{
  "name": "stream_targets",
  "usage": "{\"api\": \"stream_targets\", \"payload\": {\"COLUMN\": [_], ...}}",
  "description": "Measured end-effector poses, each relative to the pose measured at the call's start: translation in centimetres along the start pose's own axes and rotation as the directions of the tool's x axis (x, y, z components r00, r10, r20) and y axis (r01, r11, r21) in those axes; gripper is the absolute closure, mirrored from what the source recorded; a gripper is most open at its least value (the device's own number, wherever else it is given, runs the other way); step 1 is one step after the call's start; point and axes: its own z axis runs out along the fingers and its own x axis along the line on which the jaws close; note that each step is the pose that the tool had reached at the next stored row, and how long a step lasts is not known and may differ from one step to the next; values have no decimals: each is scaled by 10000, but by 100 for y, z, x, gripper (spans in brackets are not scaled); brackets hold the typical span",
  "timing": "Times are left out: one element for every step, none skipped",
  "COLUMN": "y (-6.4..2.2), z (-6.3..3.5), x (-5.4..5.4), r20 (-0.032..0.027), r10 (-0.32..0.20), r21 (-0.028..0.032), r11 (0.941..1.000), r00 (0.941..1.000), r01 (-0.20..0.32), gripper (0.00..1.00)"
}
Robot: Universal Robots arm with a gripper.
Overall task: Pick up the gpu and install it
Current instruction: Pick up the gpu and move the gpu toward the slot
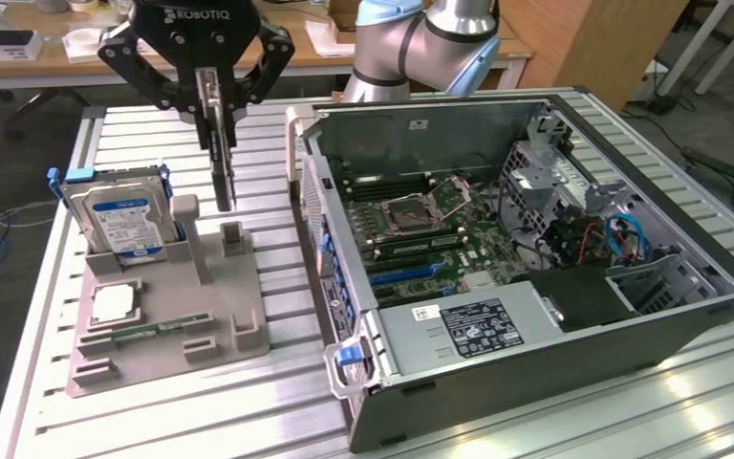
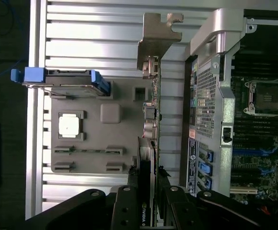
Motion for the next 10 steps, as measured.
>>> {"api": "stream_targets", "payload": {"y": [0, 0, -1, -1, -1, -2, -2, -2, -3, -3], "z": [0, 0, 1, 0, 1, 0, 1, 1, 0, 0], "x": [-19, -36, -54, -71, -86, -102, -118, -134, -149, -165], "r20": [-1, 0, 1, 0, 1, 0, 0, 0, 0, -1], "r10": [0, -1, -3, -4, -5, -8, -10, -14, -17, -21], "r21": [-3, -6, -10, -13, -16, -20, -23, -25, -26, -27], "r11": [10000, 10000, 10000, 10000, 10000, 10000, 10000, 10000, 10000, 10000], "r00": [10000, 10000, 10000, 10000, 10000, 10000, 10000, 10000, 10000, 10000], "r01": [0, 1, 3, 4, 5, 8, 10, 14, 17, 21], "gripper": [74, 74, 74, 74, 74, 74, 74, 74, 74, 74]}}
